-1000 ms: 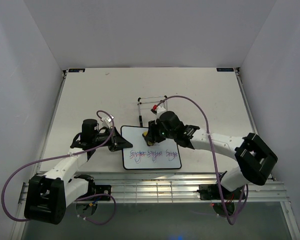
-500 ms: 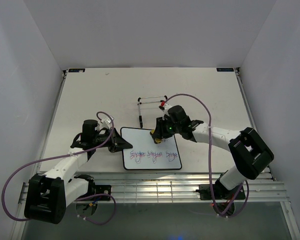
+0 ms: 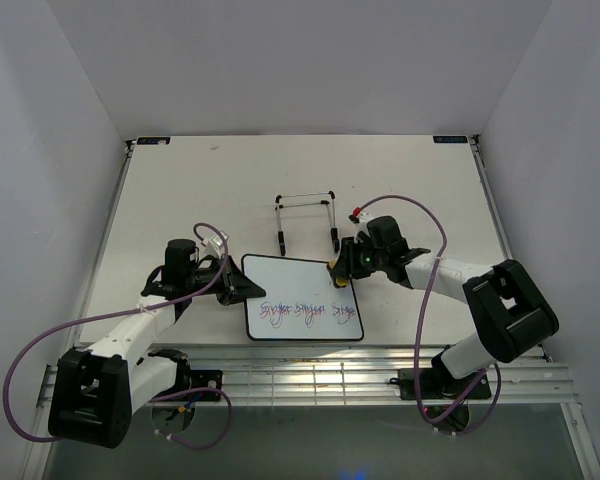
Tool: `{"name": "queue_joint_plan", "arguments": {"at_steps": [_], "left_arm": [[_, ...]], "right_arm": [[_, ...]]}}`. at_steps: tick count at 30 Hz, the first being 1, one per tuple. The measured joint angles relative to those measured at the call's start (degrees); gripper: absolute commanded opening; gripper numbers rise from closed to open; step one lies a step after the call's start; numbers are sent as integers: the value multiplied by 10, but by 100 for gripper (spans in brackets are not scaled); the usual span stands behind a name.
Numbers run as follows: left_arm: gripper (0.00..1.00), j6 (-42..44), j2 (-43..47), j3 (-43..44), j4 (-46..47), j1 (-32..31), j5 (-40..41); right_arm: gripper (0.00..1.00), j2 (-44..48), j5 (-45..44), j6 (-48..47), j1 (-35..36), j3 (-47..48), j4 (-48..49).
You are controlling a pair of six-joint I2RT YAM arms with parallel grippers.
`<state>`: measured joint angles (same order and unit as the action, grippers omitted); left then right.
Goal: Erase the whiteboard
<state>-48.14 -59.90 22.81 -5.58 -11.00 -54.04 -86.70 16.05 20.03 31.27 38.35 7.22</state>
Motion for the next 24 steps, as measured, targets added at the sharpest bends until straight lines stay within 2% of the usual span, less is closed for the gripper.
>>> {"name": "queue_joint_plan", "arguments": {"at_steps": [6, 17, 24], "left_arm": [[0, 0, 0, 0, -1, -1, -6], [0, 0, -2, -1, 1, -1, 19], [0, -2, -7, -4, 13, -3, 27]], "right_arm": [[33, 23, -18, 5, 29, -14, 6], [33, 8, -9, 63, 187, 57, 52], [33, 7, -25, 68, 212, 70, 47]]}}
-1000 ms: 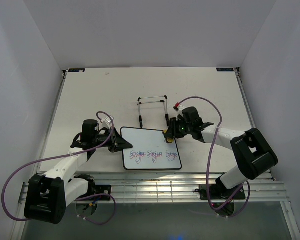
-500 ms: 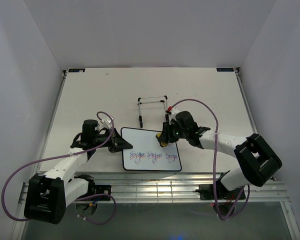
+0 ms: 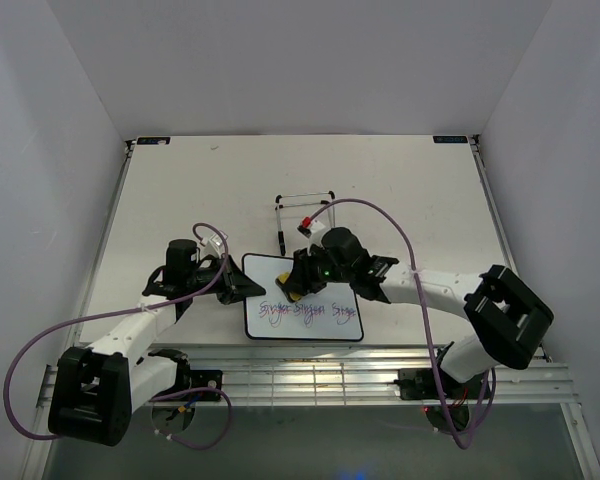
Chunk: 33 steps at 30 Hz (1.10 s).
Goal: Erase the whiteboard
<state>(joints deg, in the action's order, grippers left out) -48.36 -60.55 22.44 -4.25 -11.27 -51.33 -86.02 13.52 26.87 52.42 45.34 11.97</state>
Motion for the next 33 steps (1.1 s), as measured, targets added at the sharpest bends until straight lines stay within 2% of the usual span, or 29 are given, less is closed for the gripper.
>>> {"name": "queue_joint_plan", "arguments": {"at_steps": [11, 27, 33], "left_arm": [[0, -10, 3, -5, 9, -4, 10], [0, -17, 21, -6, 7, 12, 14], [0, -17, 27, -6, 3, 24, 8]], "right_arm": [[34, 53, -46, 19, -77, -99, 1], [34, 52, -61, -9, -197, -138, -36], [34, 46, -59, -31, -214, -133, -55]]}}
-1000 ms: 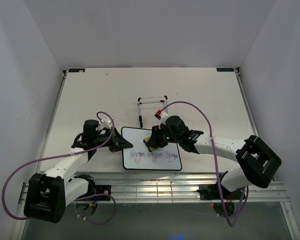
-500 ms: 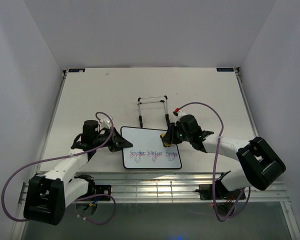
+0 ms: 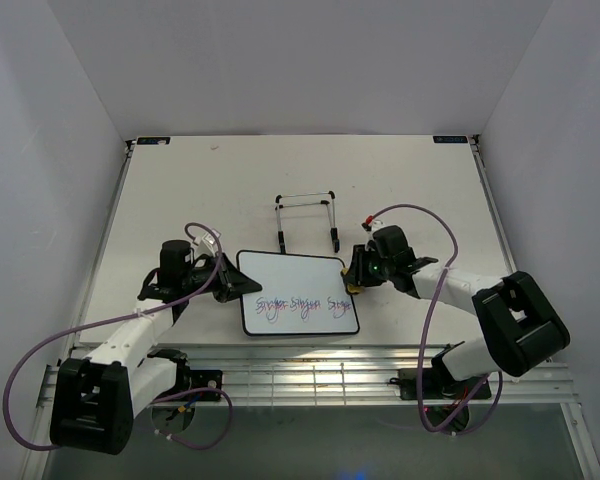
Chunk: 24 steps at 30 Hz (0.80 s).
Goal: Erase the whiteboard
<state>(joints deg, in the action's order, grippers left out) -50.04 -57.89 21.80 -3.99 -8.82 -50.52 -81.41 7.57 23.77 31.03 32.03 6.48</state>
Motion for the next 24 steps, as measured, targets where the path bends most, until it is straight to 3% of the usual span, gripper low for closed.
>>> {"name": "queue_joint_plan", "arguments": {"at_steps": [6, 14, 18, 24], "left_arm": [[0, 18, 5, 0, 4, 7, 0], [0, 36, 8, 0, 28, 9, 7], [0, 35, 7, -2, 32, 9, 7], [0, 32, -3, -3, 32, 10, 3]], "right_arm": [[34, 10, -11, -28, -14, 39, -83], [33, 105, 8, -46, -1, 66, -149], [33, 140, 16, -38, 68, 67, -151], [34, 145, -15, -17, 232, 89, -149]]}}
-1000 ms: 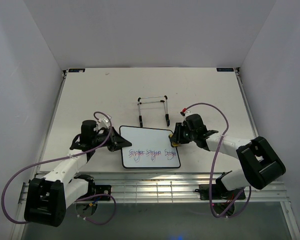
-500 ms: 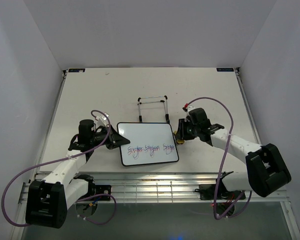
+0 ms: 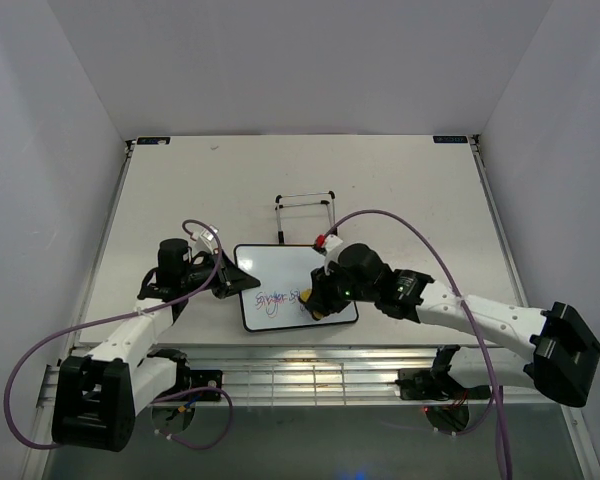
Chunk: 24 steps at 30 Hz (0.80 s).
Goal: Erase the whiteboard
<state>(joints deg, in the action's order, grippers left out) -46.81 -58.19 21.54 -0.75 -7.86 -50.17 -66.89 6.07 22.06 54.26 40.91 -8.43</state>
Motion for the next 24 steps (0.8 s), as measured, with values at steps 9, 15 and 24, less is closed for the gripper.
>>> {"name": "queue_joint_plan", "arguments": {"at_steps": [9, 15, 24], "left_arm": [[0, -8, -32, -3, 7, 2, -15], [0, -14, -56, -3, 7, 2, -24], [0, -13, -56, -3, 7, 2, -28]], "right_arm": [[34, -68, -64, 3, 128, 88, 23], [34, -150, -77, -3, 164, 158, 28], [34, -238, -78, -13, 180, 225, 30]]}}
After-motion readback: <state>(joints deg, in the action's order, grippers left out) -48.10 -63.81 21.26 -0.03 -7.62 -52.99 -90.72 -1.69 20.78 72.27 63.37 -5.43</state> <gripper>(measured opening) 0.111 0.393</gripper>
